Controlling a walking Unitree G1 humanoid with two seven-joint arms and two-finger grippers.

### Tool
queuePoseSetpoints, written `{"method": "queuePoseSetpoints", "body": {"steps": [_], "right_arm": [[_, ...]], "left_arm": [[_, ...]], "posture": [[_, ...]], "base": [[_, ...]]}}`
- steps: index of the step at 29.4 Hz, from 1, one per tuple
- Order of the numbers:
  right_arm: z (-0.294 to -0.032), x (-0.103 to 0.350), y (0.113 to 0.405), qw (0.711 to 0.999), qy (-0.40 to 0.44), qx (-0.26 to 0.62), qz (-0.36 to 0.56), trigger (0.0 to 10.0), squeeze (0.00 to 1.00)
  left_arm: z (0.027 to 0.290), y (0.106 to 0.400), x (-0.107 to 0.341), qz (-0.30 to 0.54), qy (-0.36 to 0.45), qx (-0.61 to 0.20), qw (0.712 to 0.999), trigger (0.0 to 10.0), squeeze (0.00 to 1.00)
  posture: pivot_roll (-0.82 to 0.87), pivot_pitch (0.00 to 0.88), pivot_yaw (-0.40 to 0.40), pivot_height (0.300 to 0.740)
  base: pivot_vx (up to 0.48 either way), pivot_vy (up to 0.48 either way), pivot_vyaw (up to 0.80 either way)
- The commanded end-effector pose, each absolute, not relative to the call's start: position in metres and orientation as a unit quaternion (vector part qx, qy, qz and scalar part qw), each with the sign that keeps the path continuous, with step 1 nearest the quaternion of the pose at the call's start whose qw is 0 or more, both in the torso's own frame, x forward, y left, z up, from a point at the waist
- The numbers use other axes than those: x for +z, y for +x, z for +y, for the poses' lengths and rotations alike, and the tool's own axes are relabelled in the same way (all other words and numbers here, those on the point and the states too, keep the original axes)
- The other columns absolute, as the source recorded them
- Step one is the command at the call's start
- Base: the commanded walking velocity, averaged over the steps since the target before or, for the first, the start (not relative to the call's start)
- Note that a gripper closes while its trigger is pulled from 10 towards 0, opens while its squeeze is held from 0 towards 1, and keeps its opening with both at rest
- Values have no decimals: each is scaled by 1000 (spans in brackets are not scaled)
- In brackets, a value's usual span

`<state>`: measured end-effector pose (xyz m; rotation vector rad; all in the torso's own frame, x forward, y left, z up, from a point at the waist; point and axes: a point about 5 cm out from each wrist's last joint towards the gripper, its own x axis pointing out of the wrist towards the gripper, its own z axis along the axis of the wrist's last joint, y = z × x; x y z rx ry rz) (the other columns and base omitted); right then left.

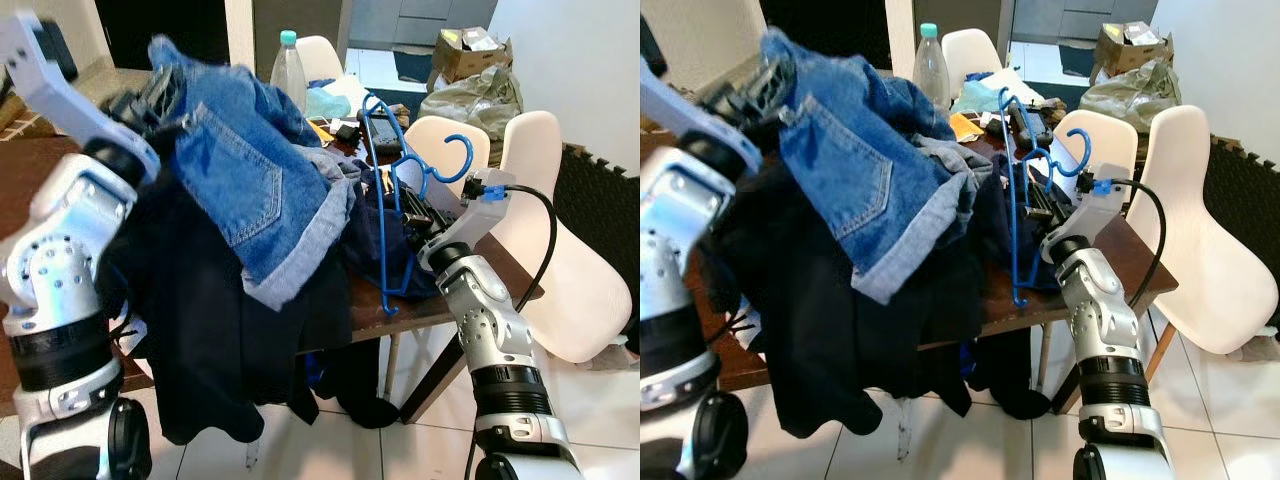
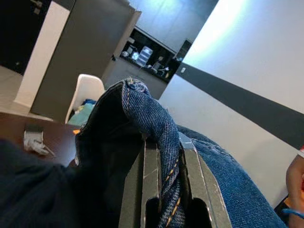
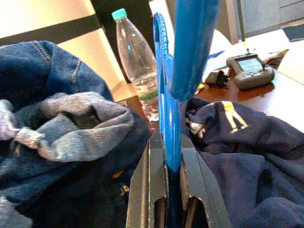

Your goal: Hang hanger

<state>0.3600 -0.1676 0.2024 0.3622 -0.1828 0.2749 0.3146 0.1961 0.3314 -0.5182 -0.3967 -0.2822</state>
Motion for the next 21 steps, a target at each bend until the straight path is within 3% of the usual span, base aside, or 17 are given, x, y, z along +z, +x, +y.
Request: {"method": "queuePoseSetpoints", "body": {"steps": [1, 2, 3, 15, 21], "right_arm": [[-171, 200, 359, 971, 179, 131, -89, 10000, 0], [-171, 200, 359, 971, 178, 131, -88, 10000, 0], [-170, 199, 360, 971, 179, 132, -88, 10000, 0], [-167, 204, 363, 969, 185, 135, -96, 10000, 0], [-174, 216, 363, 957, 227, 131, -126, 10000, 0]], "left_arm": [[192, 313, 329, -190, -250, -142, 939, 10000, 125], [191, 312, 329, -191, -251, -143, 938, 10000, 125], [188, 310, 336, -205, -245, -162, 934, 10000, 0], [153, 311, 392, -286, -184, -263, 903, 10000, 0], [124, 313, 414, -309, -162, -298, 888, 10000, 0]], "posture": [[170, 41, -41, 740], [170, 41, -41, 740], [172, 38, -43, 740], [171, 15, -41, 740], [158, 1, -27, 740]], "base": [[0, 0, 0], [0, 0, 0], [0, 0, 0], [0, 0, 0], [-344, 0, 0]]}}
